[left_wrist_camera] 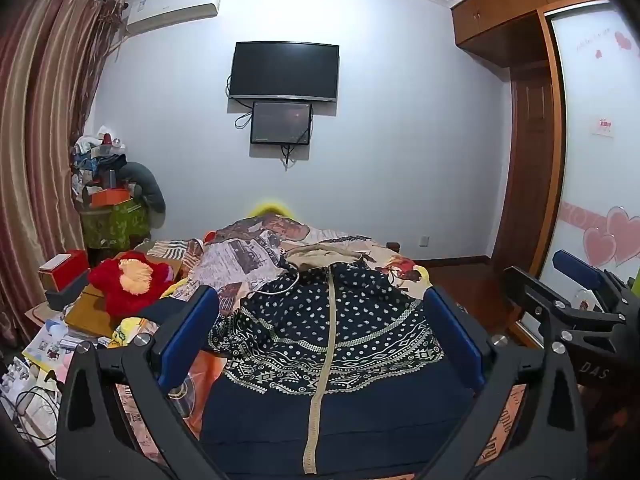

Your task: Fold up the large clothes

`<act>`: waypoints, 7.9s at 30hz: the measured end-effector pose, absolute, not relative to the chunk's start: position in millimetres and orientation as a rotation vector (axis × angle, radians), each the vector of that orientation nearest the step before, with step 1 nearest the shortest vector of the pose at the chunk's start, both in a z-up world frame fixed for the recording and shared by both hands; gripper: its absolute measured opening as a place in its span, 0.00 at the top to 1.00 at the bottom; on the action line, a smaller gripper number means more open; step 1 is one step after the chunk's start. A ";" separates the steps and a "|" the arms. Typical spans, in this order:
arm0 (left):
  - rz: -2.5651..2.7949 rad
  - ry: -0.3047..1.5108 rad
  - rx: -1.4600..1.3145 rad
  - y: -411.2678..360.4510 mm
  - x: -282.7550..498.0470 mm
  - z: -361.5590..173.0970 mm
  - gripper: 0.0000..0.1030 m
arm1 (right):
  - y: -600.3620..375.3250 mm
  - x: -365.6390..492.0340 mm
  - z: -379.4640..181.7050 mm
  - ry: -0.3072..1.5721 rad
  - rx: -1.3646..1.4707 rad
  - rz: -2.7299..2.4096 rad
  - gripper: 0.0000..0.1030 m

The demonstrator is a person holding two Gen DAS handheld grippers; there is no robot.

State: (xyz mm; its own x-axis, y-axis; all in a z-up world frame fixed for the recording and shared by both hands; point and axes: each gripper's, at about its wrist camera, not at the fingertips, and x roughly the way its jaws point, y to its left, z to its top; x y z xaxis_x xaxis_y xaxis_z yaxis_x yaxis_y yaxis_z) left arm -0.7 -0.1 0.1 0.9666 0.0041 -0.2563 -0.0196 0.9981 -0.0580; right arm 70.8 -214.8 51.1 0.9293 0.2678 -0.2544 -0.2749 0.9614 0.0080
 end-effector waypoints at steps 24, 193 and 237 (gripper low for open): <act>0.011 0.273 -0.070 3.3 6.2 -6.6 0.00 | -213.4 72.6 51.1 0.266 -0.019 0.280 0.00; -0.148 1.153 0.082 28.6 344.8 -196.5 0.43 | -187.6 405.7 -104.9 0.858 -0.234 0.465 0.00; -0.028 1.204 -0.102 179.0 340.4 -275.6 0.33 | 45.0 448.8 -196.7 0.998 -0.421 0.713 0.85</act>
